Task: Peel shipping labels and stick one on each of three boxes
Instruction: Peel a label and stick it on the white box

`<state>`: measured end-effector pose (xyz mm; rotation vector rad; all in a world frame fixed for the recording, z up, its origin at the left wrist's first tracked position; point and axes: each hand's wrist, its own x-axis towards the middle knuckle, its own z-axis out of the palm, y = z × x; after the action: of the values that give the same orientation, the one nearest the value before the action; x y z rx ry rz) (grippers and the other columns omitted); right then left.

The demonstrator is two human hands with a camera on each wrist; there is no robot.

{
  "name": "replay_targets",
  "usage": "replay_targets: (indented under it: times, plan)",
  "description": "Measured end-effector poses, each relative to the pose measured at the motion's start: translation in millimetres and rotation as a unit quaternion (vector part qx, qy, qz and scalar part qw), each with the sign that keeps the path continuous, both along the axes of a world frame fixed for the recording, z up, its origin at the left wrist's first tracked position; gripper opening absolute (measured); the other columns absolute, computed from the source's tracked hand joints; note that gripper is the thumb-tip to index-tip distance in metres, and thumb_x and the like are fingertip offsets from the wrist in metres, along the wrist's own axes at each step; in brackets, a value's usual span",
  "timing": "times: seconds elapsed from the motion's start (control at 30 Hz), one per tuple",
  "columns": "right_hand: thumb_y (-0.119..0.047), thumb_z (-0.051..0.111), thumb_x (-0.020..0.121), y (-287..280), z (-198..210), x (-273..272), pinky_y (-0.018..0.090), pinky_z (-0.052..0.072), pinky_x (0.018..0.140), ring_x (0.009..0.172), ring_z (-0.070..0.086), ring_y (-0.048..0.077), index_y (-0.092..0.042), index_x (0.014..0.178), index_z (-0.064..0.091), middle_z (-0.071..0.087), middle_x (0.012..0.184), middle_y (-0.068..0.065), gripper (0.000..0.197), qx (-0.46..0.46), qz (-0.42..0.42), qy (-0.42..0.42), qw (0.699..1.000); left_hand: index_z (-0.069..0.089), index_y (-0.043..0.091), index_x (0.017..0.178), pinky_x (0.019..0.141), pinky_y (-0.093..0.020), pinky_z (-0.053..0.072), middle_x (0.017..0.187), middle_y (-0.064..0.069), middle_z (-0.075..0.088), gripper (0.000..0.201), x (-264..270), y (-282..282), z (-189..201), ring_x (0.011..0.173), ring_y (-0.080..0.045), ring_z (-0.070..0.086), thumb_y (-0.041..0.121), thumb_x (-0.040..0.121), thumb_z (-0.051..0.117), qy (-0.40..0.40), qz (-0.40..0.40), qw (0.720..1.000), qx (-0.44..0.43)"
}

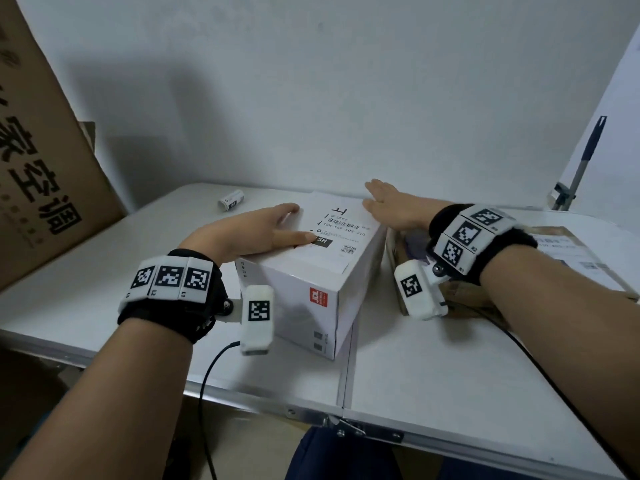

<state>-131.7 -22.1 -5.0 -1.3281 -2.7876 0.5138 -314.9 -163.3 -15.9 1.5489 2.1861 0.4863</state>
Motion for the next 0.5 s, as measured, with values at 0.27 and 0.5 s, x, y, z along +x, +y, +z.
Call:
replay_targets:
  times: [0.27, 0.5]
  plan:
    - [-0.037, 0.02, 0.104, -37, -15, -39, 0.043, -0.002, 0.121, 0.149, -0.011, 0.013, -0.016, 0.154, -0.004, -0.01, 0.162, -0.001, 0.059, 0.052, 0.142, -0.045, 0.987, 0.026, 0.041, 0.148, 0.103, -0.023, 0.027, 0.153, 0.006, 0.036, 0.082, -4, -3, -1, 0.137, -0.012, 0.036, 0.061, 0.078, 0.062, -0.022, -0.033, 0.999, 0.003]
    - [-0.043, 0.012, 0.103, -31, -17, -51, 0.044, -0.002, 0.121, 0.15, -0.01, 0.015, -0.015, 0.154, -0.004, -0.011, 0.162, 0.0, 0.061, 0.039, 0.11, -0.098, 0.988, 0.026, 0.037, 0.149, 0.103, -0.022, 0.026, 0.154, 0.007, 0.034, 0.081, -7, -1, -3, 0.137, -0.012, 0.035, 0.06, 0.08, 0.062, -0.017, -0.034, 0.999, 0.004]
